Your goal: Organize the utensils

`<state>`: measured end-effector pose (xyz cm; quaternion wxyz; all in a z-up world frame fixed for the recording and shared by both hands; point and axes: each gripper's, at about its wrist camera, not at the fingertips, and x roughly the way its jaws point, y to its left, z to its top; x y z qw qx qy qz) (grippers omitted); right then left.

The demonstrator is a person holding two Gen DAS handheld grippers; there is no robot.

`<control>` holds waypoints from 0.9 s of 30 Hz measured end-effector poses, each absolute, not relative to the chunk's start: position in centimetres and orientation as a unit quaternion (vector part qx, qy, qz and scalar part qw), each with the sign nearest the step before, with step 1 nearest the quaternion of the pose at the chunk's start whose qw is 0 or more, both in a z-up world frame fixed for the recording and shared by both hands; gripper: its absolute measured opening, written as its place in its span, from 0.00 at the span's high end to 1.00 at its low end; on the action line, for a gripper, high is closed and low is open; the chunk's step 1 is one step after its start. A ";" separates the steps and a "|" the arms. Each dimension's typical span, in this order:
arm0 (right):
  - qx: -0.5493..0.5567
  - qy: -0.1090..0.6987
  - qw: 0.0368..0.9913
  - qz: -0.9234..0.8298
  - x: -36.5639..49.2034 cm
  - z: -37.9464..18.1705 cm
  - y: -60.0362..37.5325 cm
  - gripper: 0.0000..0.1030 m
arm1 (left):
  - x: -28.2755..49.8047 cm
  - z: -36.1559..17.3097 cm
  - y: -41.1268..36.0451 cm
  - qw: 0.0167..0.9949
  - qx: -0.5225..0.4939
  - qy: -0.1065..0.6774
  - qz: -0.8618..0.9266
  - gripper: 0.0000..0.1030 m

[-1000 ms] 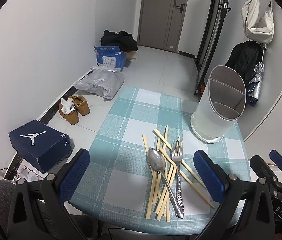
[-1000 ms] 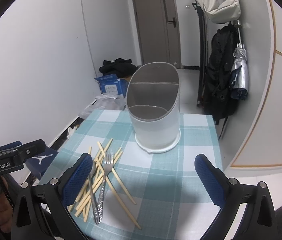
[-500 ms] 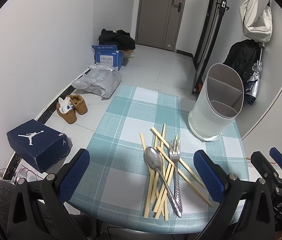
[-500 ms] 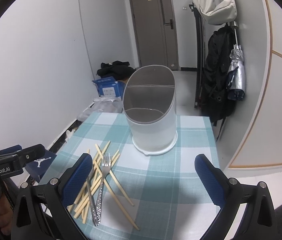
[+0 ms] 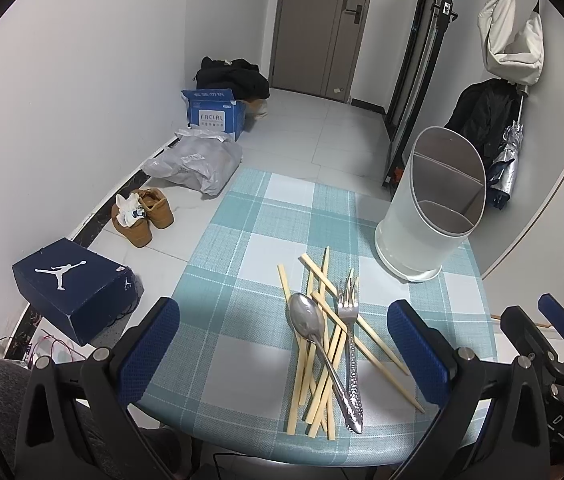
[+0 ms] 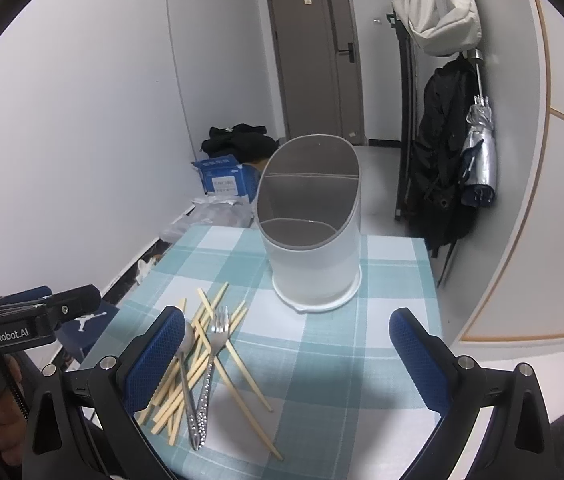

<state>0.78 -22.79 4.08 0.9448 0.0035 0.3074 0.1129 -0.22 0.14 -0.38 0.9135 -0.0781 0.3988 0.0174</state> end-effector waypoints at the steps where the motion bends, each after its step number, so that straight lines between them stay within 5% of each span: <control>1: 0.004 0.307 0.945 0.113 0.8 4.1 -22.8 0.00 | -0.2 -0.4 0.2 0.914 -0.078 0.398 0.018 0.01; 27: 0.029 0.342 0.925 0.164 2.6 2.7 -22.0 0.05 | 1.7 -1.6 3.0 0.890 -0.142 0.433 0.005 0.01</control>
